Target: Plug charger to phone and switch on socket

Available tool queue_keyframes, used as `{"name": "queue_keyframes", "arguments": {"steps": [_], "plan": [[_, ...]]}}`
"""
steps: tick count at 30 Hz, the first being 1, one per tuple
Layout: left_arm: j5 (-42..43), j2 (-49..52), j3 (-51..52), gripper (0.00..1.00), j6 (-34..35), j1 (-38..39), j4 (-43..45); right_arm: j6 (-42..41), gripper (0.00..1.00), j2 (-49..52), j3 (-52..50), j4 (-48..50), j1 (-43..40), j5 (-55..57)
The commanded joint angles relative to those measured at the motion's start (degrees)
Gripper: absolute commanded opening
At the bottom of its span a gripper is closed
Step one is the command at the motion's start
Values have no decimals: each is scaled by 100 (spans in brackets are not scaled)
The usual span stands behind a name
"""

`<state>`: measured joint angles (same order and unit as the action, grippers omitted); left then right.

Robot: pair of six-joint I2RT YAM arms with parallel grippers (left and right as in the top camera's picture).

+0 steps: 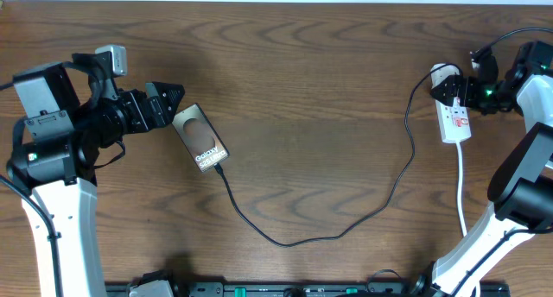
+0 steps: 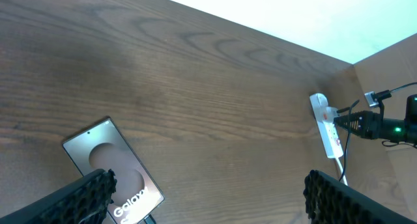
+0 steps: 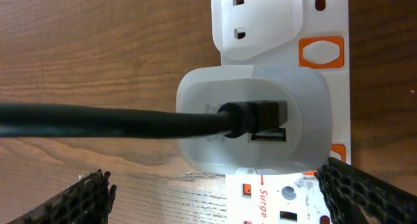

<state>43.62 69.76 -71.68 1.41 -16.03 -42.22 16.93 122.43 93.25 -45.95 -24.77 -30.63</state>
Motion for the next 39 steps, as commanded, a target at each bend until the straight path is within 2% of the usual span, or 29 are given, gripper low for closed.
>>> {"name": "queue_keyframes", "arguments": {"steps": [1, 39], "plan": [[70, 33, -15, 95, -101, -13, -15, -63, 99, 11, 7, 11, 24, -57], [70, 33, -15, 95, -98, -13, -125, -560, 99, 428, 0, 63, 280, -332]]}}
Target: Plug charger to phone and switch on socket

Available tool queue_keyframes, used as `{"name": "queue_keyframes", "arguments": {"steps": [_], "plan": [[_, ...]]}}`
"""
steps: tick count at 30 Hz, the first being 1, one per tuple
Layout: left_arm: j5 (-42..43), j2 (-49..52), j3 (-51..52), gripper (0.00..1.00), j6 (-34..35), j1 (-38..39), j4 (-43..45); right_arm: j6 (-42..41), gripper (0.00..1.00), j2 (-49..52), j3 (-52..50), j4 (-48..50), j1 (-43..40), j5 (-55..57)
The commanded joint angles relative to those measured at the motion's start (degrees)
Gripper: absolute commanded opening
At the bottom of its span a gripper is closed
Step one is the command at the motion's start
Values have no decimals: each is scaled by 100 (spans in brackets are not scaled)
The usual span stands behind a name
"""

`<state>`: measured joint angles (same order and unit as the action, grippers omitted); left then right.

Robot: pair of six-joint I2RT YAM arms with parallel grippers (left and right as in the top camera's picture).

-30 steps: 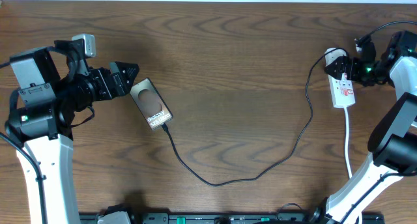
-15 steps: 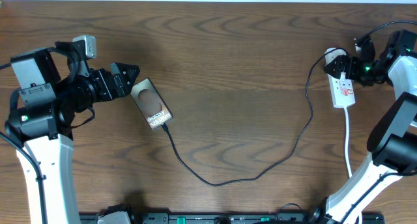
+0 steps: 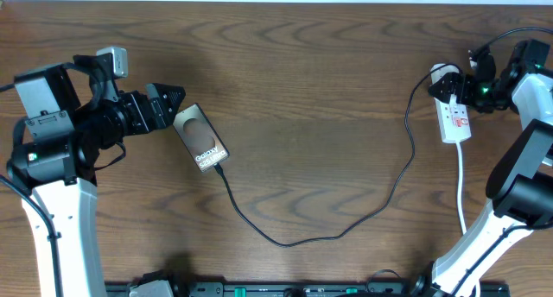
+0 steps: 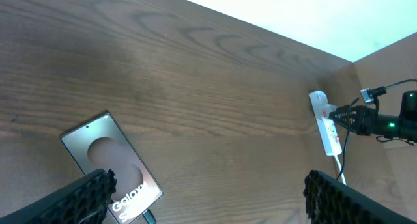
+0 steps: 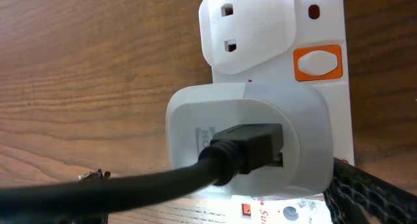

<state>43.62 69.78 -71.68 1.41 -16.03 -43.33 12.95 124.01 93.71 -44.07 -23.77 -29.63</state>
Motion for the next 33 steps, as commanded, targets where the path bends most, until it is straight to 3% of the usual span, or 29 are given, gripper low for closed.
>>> {"name": "queue_keyframes", "arguments": {"steps": [1, 21, 25, 33], "plan": [[70, 31, -15, 95, -98, -13, -13, -162, 99, 271, -46, -138, 181, -472], [70, 31, -15, 95, -98, -13, -13, -435, 99, 271, -94, -363, 345, -586], [70, 31, -15, 95, -98, -13, -13, -485, 94, 271, -94, -337, 350, -518], [70, 31, -15, 95, -101, -13, -11, -525, 94, 271, -94, -350, 297, -118]]}}
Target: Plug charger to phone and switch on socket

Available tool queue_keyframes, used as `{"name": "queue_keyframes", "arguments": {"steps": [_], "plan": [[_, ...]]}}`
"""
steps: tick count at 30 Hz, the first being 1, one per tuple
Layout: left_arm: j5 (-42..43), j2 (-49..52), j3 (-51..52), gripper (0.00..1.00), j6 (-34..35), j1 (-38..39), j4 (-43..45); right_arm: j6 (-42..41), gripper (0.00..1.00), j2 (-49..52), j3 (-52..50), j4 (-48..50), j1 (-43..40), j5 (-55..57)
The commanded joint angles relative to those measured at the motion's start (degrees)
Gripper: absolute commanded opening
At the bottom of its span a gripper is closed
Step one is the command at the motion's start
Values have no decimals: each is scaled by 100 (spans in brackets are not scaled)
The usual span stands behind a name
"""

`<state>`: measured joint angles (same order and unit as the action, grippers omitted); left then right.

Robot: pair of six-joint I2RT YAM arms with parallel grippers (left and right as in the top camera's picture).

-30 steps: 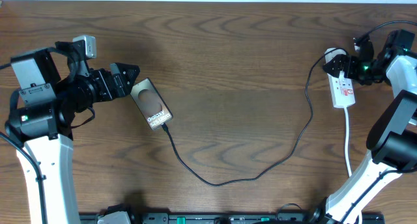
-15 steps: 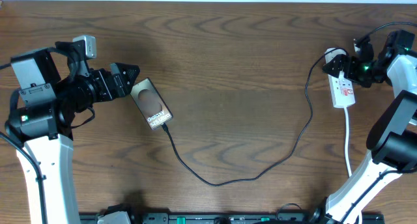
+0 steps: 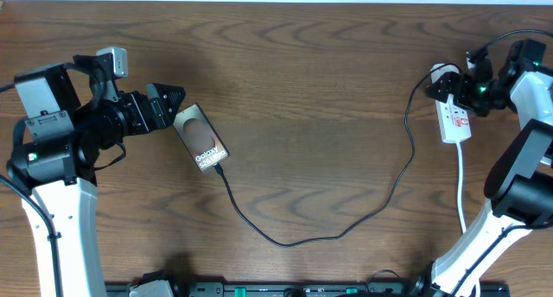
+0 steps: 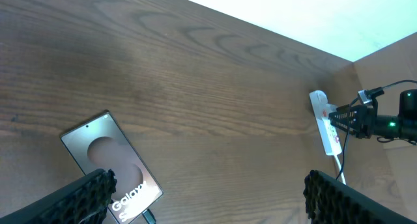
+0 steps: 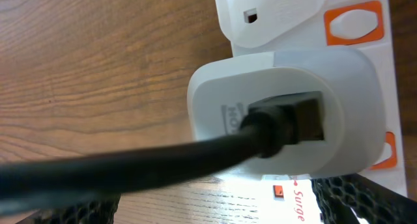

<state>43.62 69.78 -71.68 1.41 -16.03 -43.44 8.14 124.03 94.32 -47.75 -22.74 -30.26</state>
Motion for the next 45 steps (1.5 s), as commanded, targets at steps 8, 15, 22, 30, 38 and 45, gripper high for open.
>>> {"name": "queue_keyframes", "arguments": {"steps": [8, 15, 22, 30, 38, 45], "plan": [[-81, 31, -15, 95, -101, -13, -2, -42, 91, 256, -149, -2, 166, 957], [-79, 31, -15, 95, -101, -13, -2, -63, 93, 184, -26, -48, 55, 979], [-79, 31, -15, 95, -101, -13, -4, -63, 96, 35, 68, -87, -35, 977], [-81, 31, -15, 95, -101, -13, -4, -61, 99, 20, 116, 66, -42, 962], [-81, 31, -15, 95, -101, -13, -4, -114, 99, 20, 114, 330, -42, 461], [-81, 31, -15, 95, -101, -13, -4, -341, 99, 24, 114, 280, -39, 389]]}}
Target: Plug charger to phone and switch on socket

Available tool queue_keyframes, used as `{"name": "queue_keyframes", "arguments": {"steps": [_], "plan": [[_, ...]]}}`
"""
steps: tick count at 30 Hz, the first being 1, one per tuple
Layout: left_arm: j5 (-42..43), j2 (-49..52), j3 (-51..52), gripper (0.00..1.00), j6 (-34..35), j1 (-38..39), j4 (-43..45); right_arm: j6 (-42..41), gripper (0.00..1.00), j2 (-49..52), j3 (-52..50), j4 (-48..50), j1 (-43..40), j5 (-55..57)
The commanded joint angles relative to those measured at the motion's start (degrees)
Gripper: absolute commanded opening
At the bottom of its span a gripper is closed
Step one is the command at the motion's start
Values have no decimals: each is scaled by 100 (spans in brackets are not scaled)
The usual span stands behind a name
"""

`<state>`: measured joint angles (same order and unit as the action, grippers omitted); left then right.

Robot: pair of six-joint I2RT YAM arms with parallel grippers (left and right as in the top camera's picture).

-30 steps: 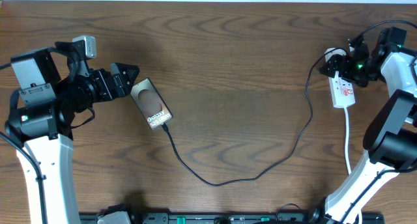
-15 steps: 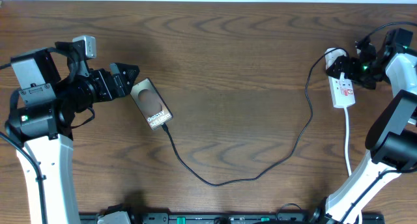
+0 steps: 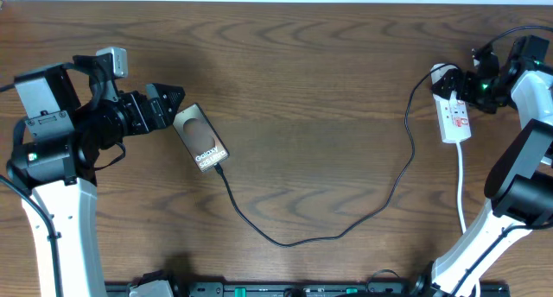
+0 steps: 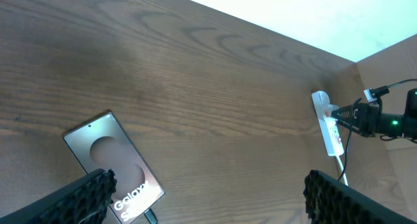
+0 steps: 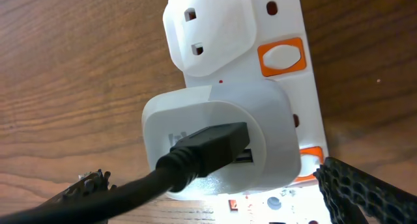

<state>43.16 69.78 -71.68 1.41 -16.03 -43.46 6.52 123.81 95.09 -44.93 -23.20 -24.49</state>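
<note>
A Galaxy phone (image 3: 200, 135) lies face down at the left of the table, and the black cable (image 3: 346, 230) is plugged into its lower end. My left gripper (image 3: 169, 103) stands open just beside the phone's top end; the phone (image 4: 114, 160) shows between its fingers. The cable runs right to a white charger (image 5: 218, 138) seated in the white socket strip (image 3: 454, 118). My right gripper (image 3: 462, 85) hovers open over the strip's top end, the charger between its fingers. Orange switches (image 5: 281, 56) sit along the strip's right side.
The strip's white lead (image 3: 460, 189) runs down toward the table's front edge at the right. The black cable loops across the table's middle front. A pale wall borders the far edge (image 4: 273, 15).
My right gripper has shifted slightly over the strip, so the charger now sits lower left in its view and the upper orange switch shows whole. The left arm and phone are unchanged.
Through all earlier moments the cable was in the phone and the charger in the strip, with my left gripper open beside the phone. My right gripper stayed open over the strip's top end, its angle on the charger changing each time, as it does again now.
</note>
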Motion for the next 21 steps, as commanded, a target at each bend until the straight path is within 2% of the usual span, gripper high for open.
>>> {"name": "queue_keyframes", "arguments": {"steps": [1, 21], "plan": [[-35, 31, -15, 95, -103, -13, -2, -179, 99, 50, 37, 0, 7, -223], [-76, 31, -15, 95, -164, -13, 0, -531, 99, 179, -33, 188, 210, -352]]}}
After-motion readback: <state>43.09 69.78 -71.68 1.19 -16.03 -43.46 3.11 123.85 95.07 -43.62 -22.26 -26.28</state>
